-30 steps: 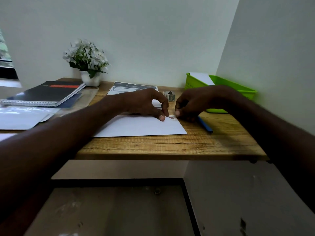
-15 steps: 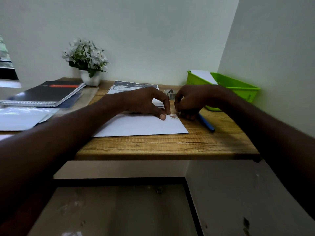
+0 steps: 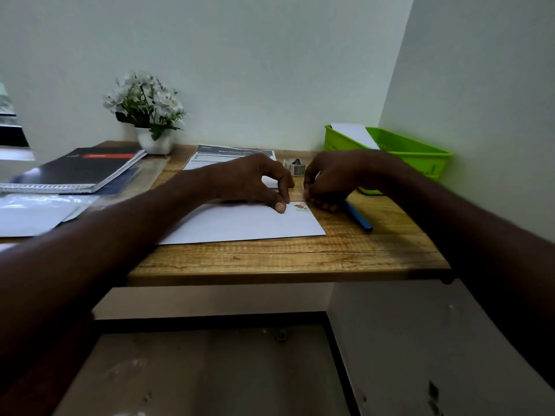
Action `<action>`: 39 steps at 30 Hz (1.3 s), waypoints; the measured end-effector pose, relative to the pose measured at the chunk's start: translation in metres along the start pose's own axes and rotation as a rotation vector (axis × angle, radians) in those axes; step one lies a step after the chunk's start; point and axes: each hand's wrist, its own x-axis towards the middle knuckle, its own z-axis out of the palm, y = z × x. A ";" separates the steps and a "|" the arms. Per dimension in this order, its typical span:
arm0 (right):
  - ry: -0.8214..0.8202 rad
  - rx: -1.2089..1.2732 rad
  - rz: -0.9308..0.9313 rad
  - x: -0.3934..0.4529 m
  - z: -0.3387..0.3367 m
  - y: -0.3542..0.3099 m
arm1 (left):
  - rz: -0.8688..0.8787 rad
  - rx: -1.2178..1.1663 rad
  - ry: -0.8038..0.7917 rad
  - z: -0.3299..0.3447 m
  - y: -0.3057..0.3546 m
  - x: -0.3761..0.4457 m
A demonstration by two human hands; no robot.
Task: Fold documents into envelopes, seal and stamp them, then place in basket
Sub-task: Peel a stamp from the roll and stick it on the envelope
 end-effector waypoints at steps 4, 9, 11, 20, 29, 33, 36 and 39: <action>-0.043 -0.041 -0.090 -0.010 -0.002 0.003 | -0.011 0.001 -0.001 0.000 -0.001 0.001; -0.094 -0.115 -0.132 -0.021 -0.006 0.005 | -0.045 -0.013 0.001 0.001 -0.001 -0.001; -0.106 -0.081 -0.110 -0.021 -0.006 0.004 | -0.050 -0.018 -0.001 0.001 0.000 -0.001; 0.414 -0.191 -0.059 -0.029 0.030 -0.001 | -0.036 0.001 -0.017 0.000 0.007 -0.003; 0.840 -0.071 -0.235 -0.036 0.085 0.008 | -0.104 0.453 0.371 -0.011 0.016 -0.007; 0.740 -0.057 -0.451 -0.041 0.085 0.000 | -0.121 0.511 0.634 -0.026 0.026 -0.047; 0.586 -0.033 -0.525 -0.052 0.086 0.001 | -0.207 0.600 0.697 -0.020 0.025 -0.088; 0.526 -0.031 -0.548 -0.060 0.086 0.001 | -0.289 0.576 0.743 -0.010 0.025 -0.133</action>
